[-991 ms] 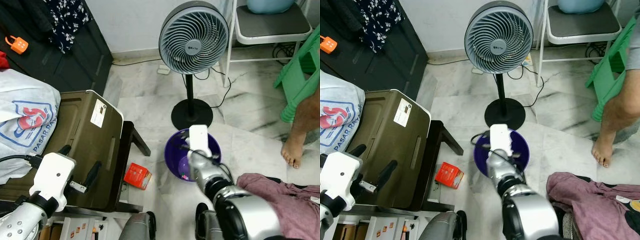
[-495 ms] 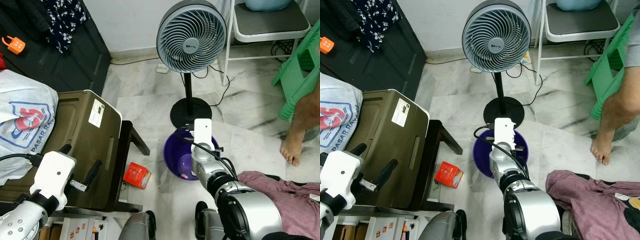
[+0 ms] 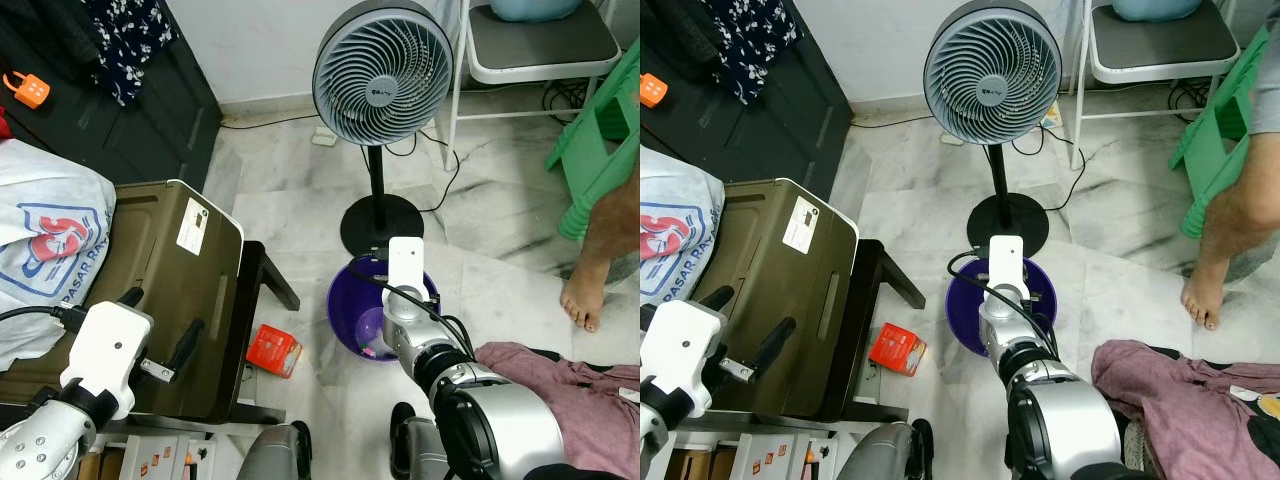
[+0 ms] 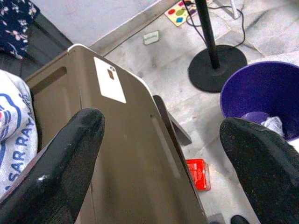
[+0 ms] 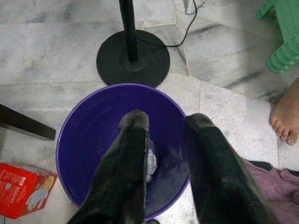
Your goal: Clean up the room
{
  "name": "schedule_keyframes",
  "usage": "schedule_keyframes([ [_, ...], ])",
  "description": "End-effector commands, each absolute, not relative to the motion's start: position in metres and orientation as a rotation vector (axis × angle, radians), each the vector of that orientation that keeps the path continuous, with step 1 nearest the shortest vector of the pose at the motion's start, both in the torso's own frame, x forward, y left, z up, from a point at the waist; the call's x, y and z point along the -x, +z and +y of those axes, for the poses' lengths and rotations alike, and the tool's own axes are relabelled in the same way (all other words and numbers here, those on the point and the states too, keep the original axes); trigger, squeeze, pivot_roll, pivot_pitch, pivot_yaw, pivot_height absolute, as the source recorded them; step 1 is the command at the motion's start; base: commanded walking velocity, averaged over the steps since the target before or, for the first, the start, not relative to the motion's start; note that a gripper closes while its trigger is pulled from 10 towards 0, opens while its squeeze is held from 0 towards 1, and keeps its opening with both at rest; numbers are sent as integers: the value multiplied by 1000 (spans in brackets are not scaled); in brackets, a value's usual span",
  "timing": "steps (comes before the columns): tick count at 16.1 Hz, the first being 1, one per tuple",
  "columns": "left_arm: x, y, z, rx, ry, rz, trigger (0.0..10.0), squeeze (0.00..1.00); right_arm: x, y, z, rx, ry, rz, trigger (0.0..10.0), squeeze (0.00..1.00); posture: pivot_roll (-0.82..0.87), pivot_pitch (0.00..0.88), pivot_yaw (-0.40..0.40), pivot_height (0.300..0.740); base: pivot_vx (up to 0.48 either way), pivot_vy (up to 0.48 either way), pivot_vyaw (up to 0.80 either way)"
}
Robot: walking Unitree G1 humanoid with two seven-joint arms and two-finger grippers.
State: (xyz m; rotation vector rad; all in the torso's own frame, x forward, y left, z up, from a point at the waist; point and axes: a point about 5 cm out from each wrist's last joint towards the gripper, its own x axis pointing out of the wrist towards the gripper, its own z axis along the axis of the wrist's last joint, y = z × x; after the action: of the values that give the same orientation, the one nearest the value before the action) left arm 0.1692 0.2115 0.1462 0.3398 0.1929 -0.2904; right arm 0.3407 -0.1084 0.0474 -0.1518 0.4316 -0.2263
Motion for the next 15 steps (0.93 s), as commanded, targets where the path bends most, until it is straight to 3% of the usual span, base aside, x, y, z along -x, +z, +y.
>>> schedule_keyframes([
  [1, -168, 142, 218, -353, -279, 229, 10000, 0, -339, 46, -99, 128, -203, 440, 10000, 1000, 345, 257, 227, 740, 0, 0, 0],
  [7, -194, 135, 193, -272, -266, 145, 10000, 0, -344, 52, -91, 40, -85, 446, 10000, 1000, 233, 205, 162, 740, 0, 0, 0],
  [11, -226, 139, 162, -188, -257, 44, 10000, 0, -345, 58, -83, 111, 145, 383, 10000, 1000, 100, 121, 109, 740, 0, 0, 0],
  [15, -247, 136, 150, -155, -253, 5, 10000, 0, -324, 65, -92, 89, 207, 287, 10000, 1000, 33, 55, 87, 740, 0, 0, 0],
])
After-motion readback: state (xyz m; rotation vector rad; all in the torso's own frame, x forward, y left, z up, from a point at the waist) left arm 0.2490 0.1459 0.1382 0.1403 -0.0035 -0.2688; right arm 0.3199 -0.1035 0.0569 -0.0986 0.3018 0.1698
